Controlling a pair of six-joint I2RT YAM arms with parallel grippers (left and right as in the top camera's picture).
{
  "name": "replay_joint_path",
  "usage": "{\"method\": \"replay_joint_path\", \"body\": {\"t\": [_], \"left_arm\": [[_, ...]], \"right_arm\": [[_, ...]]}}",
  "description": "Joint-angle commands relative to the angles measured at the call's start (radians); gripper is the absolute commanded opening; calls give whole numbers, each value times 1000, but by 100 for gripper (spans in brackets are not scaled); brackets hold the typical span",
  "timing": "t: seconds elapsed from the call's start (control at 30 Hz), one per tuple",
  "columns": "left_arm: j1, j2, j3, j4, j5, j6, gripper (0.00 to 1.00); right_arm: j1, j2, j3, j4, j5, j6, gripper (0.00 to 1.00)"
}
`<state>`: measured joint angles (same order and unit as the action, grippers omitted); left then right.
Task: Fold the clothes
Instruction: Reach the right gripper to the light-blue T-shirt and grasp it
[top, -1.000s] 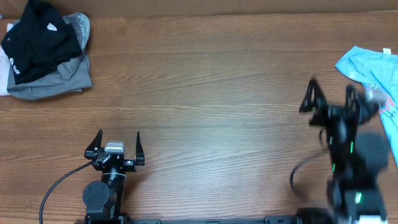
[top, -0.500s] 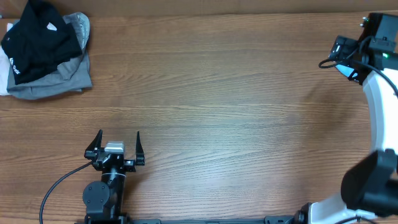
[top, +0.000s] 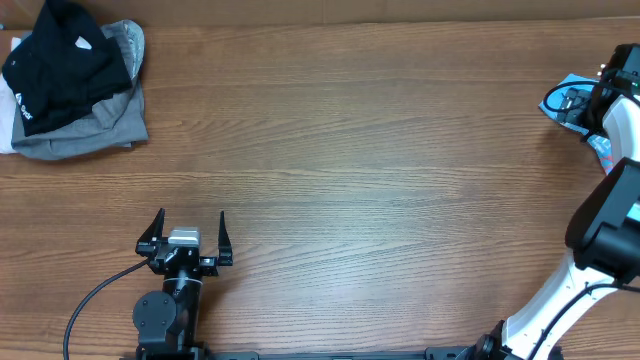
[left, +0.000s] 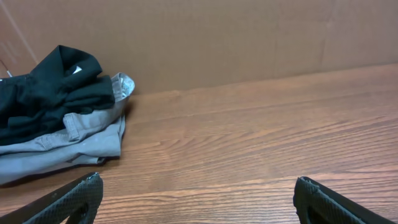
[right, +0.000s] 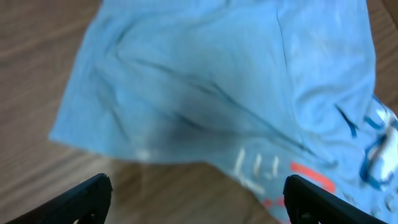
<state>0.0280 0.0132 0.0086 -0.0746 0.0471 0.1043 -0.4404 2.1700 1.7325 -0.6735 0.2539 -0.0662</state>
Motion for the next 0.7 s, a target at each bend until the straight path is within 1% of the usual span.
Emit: {"method": "replay_joint_path", "body": {"t": [0.0,0.07,0.17,0.33,0.43,0.6,0.67], "left_arm": [[5,-7,-4,0,-6,-4,100],[5,-8,-4,0,-6,-4,100],[5,-8,-4,0,-6,-4,100],[5,-8,-4,0,-6,-4,100],[5,-8,-4,0,-6,-4,100],[5,-8,-4,0,-6,-4,100],[5,-8,-4,0,-6,-4,100]], "right_arm": [[11,35,41,64,0,-36,87],[11,61,41,104,-26,-35,80],[11,101,41,156,-62,-35,80],[11,177,41,272,-57,-37,80],[10,189,41,306,-42,-42,79],[5,200,41,312,-37,-70,76],[1,200,41,309,-37,-69,70]]}}
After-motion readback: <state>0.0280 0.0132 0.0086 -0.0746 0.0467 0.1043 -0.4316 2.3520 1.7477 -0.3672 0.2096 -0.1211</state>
